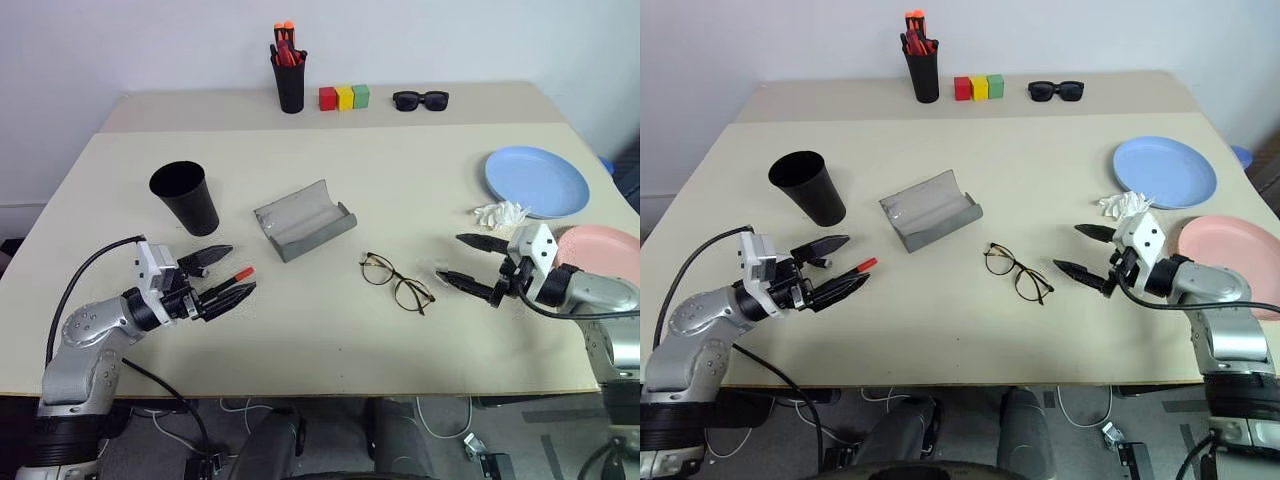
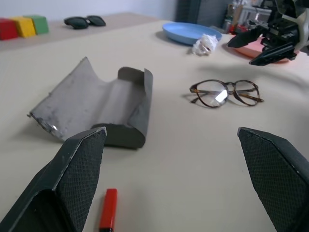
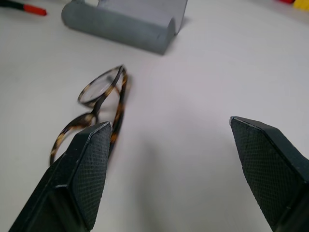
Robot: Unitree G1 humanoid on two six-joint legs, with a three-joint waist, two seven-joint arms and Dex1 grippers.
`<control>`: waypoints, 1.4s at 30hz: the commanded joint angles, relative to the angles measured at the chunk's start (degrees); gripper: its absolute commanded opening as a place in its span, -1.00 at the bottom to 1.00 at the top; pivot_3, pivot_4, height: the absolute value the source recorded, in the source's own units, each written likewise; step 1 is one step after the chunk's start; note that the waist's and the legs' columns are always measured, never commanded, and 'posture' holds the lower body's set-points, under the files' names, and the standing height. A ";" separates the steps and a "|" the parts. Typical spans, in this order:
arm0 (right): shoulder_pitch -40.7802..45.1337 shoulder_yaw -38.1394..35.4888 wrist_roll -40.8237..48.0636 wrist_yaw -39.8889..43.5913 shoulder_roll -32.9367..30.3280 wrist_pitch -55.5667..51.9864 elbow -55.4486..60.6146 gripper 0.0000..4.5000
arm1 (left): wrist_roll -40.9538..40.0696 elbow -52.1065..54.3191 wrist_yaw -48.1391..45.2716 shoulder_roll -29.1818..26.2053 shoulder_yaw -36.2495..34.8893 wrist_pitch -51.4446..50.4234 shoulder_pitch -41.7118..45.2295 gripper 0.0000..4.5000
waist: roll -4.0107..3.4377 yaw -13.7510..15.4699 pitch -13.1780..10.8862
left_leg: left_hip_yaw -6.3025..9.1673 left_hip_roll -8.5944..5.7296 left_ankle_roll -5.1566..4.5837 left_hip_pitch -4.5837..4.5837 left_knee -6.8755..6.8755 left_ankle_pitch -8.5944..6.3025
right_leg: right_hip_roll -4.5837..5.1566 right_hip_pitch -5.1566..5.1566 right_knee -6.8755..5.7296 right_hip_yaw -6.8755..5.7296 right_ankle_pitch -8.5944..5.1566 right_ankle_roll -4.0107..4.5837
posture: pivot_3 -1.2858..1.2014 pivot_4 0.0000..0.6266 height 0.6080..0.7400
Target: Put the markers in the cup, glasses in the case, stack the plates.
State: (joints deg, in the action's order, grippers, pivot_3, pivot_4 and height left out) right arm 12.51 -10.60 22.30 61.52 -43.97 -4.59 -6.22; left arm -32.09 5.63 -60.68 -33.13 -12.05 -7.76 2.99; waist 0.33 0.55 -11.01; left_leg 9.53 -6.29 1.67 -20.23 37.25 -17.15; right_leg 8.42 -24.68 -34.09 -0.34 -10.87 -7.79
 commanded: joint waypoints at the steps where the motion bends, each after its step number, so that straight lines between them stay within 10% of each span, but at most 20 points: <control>1: 1.68 -0.24 -0.48 0.82 -0.55 1.54 -0.71 0.77 | 0.89 0.72 0.66 0.21 -0.79 2.31 -0.84 1.00 | 0.00 0.13 0.00 | 0.00 0.00 0.00 0.00 0.00 0.00 | 0.00 0.00 -0.01 0.00 0.00 0.00 | 0.03 -0.52 1.00; 19: 2.68 3.10 4.20 2.59 3.38 -4.33 8.19 0.77 | 2.88 -19.02 -11.89 -16.66 -9.82 8.22 1.83 1.00 | -0.03 -0.03 -0.01 | 0.04 0.25 0.03 -0.07 -0.03 -0.02 | -0.50 -0.15 0.02 0.05 0.10 0.16 | 0.03 -0.52 1.00; 42: -3.45 3.20 2.87 -7.52 7.56 -4.49 20.85 0.77 | 22.69 -61.25 -16.05 -15.70 5.70 24.33 30.39 1.00 | 0.04 -0.02 -0.01 | 0.02 0.31 0.24 -0.10 -0.01 0.01 | -0.72 -0.25 -0.02 0.09 0.25 0.23 | 0.03 -0.52 1.00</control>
State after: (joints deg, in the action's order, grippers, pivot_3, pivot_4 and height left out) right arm 9.07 -6.05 24.90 54.78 -36.70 -10.14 11.67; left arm -10.80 -54.32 -76.51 -48.42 -7.04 14.88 32.07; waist 0.36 0.53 -11.02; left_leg 9.54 -5.98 1.91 -20.34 37.24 -17.14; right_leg 7.70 -24.93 -34.11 -0.25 -10.61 -7.57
